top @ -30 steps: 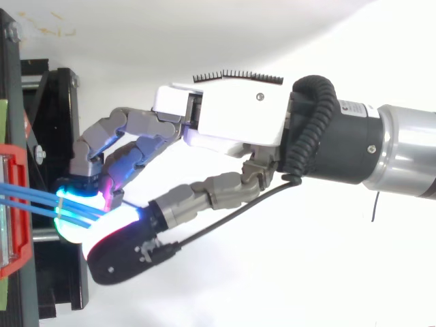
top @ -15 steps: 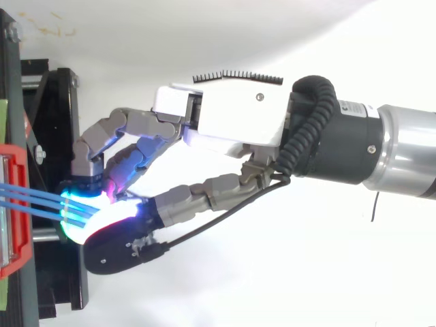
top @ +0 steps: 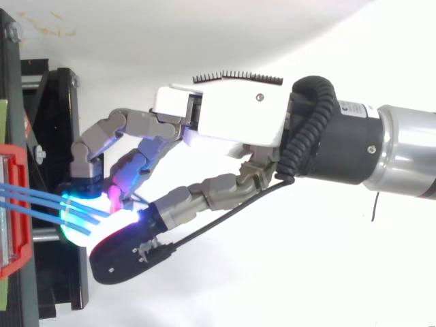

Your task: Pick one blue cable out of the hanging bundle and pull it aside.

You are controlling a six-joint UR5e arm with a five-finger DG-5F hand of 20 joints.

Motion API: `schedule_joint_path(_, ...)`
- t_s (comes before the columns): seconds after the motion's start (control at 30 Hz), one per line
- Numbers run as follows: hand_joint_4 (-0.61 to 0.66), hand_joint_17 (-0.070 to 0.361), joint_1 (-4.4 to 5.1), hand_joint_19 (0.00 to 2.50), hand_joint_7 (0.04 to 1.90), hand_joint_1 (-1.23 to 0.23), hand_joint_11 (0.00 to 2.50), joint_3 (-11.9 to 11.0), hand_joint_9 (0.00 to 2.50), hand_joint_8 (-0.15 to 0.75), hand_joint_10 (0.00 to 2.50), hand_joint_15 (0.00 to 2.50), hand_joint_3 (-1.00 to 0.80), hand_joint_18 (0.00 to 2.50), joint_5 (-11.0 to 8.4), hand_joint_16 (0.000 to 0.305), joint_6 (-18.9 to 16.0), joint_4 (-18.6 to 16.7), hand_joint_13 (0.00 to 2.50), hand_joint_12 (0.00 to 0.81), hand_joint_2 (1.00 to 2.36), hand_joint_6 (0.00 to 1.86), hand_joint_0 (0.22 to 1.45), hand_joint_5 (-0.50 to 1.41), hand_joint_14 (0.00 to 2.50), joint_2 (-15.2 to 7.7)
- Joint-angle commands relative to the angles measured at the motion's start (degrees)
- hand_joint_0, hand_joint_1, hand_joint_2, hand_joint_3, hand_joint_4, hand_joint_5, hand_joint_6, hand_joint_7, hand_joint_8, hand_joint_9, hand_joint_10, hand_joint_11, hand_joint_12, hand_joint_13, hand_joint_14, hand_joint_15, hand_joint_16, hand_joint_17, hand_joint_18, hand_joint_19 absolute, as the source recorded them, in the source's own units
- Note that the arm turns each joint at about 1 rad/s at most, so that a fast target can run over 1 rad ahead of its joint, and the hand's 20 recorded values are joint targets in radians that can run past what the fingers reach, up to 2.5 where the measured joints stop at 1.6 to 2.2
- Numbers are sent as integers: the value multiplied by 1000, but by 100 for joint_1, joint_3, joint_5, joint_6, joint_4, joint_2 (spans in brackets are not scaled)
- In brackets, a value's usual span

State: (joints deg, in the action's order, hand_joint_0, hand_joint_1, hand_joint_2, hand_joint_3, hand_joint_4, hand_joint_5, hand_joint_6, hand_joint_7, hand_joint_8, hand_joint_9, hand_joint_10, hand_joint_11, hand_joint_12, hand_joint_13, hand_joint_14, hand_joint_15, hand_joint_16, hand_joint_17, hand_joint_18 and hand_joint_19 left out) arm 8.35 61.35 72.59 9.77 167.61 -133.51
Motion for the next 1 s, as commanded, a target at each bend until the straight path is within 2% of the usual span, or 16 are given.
schedule_joint_path(0.0,-92,91,0,574,809,-894,699,0,1063,286,21,504,-500,761,27,41,-1,-1,828,337,1000,947,615,-123,19,0)
schedule_joint_path(0.07,-82,95,-9,580,792,-835,691,0,1112,296,20,515,-500,774,44,42,-1,-1,846,344,1000,922,543,-97,18,0)
schedule_joint_path(0.1,-85,99,-9,580,795,-756,683,0,1138,304,19,514,-500,789,44,44,-1,-1,865,356,1000,906,509,-85,18,0)
schedule_joint_path(0.17,-84,104,-9,584,783,-677,657,0,1177,317,19,516,-500,807,53,46,-1,-1,879,366,1000,889,489,-72,18,0)
schedule_joint_path(0.2,-107,105,-9,588,782,-575,653,0,1197,321,19,520,-500,810,53,47,-10,8,891,367,1000,878,482,-63,19,0)
schedule_joint_path(0.33,-102,106,-18,617,814,-517,654,0,1258,321,18,545,-500,831,53,47,-10,52,944,377,1000,868,493,-57,18,0)
schedule_joint_path(0.4,-85,104,-9,622,832,-551,653,0,1265,322,21,546,-500,833,53,46,-10,70,939,369,1000,867,504,-58,20,0)
schedule_joint_path(0.43,-79,98,-18,636,884,-620,665,0,1258,311,22,564,-500,824,62,43,-10,87,941,358,1000,865,542,-59,21,0)
schedule_joint_path(0.5,-80,95,-18,652,960,-667,711,0,1281,300,23,597,-500,837,106,42,-10,131,952,349,1000,870,575,-62,22,0)
schedule_joint_path(0.6,-33,92,-18,683,1069,-797,845,0,1304,298,25,695,-323,862,150,41,-1,175,983,346,1015,892,604,-71,23,0)
schedule_joint_path(0.7,-22,94,-18,679,960,-889,968,0,1301,296,24,746,-207,870,150,42,-1,175,1001,349,1024,945,648,-93,26,0)
schedule_joint_path(0.77,-54,94,-18,669,983,-903,985,0,1297,293,22,742,-178,877,150,42,-10,175,999,346,1026,957,695,-102,25,0)
schedule_joint_path(0.87,-134,92,-27,671,999,-890,973,0,1254,281,23,738,-283,864,150,41,-1,184,988,344,1019,982,766,-120,25,0)
schedule_joint_path(0.9,-161,92,-27,666,1034,-871,966,0,1229,279,21,738,-444,864,150,41,-1,184,980,336,1005,986,795,-133,24,0)
schedule_joint_path(0.97,-196,91,-27,639,1063,-877,963,0,1211,272,19,721,-500,876,159,40,17,184,979,337,1000,988,790,-142,23,18)
